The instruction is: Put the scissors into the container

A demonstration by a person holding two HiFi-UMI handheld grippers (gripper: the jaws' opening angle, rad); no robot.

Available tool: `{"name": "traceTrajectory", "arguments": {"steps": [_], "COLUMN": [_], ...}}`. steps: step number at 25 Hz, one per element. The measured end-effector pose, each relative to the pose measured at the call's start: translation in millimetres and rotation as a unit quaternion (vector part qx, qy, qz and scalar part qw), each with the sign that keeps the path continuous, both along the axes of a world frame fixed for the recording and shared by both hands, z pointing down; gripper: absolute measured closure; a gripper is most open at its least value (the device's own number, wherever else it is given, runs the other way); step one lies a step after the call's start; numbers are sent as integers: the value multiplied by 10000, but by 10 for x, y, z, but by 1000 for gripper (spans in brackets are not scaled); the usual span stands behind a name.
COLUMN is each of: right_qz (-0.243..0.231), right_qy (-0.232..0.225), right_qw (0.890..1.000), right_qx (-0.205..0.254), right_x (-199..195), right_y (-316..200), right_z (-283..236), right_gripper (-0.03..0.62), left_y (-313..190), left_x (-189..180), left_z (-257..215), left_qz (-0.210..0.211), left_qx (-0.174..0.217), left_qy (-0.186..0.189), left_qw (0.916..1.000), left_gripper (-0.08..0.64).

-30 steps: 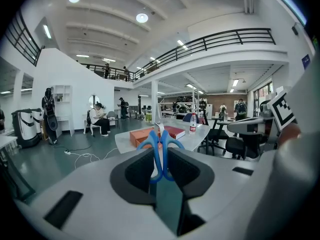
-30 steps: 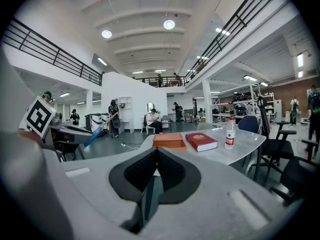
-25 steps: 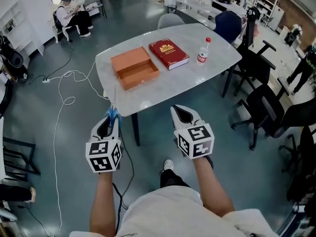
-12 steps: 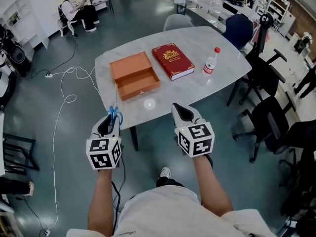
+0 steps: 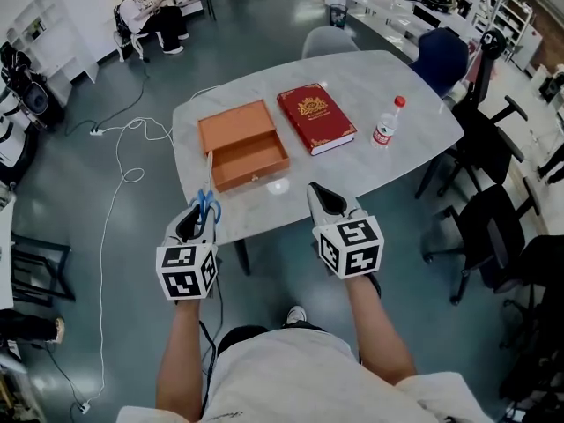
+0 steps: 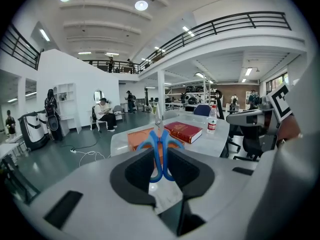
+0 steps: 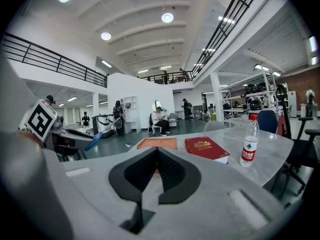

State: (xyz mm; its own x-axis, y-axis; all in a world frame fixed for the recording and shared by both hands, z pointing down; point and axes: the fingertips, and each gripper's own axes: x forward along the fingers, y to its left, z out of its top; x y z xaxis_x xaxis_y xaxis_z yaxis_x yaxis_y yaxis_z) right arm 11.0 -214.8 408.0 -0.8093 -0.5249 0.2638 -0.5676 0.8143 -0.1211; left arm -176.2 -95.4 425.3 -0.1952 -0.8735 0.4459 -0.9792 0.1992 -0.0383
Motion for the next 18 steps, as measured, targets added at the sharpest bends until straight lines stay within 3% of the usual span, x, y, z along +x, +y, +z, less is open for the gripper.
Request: {"name": "traceTrajectory", "arguments": {"steps": [9,18], "right_qz": [-80,249], "right_qy": [22,189], "right_qw": [10000,9995], "right_qx": [-46,-31], "right_x": [-219,-532], "right_y": [-253,-614], "right_z": [84,143], "right_gripper": [588,588], "left_y": [-313,-850], "left_x": [-127,-379], "left_z": [123,386], "left_qz": [242,1037], "left_qx": [-234,-626], "left_qy": [-153,-306], "left_qw": [9993,9922], "left_gripper": [479,479]}}
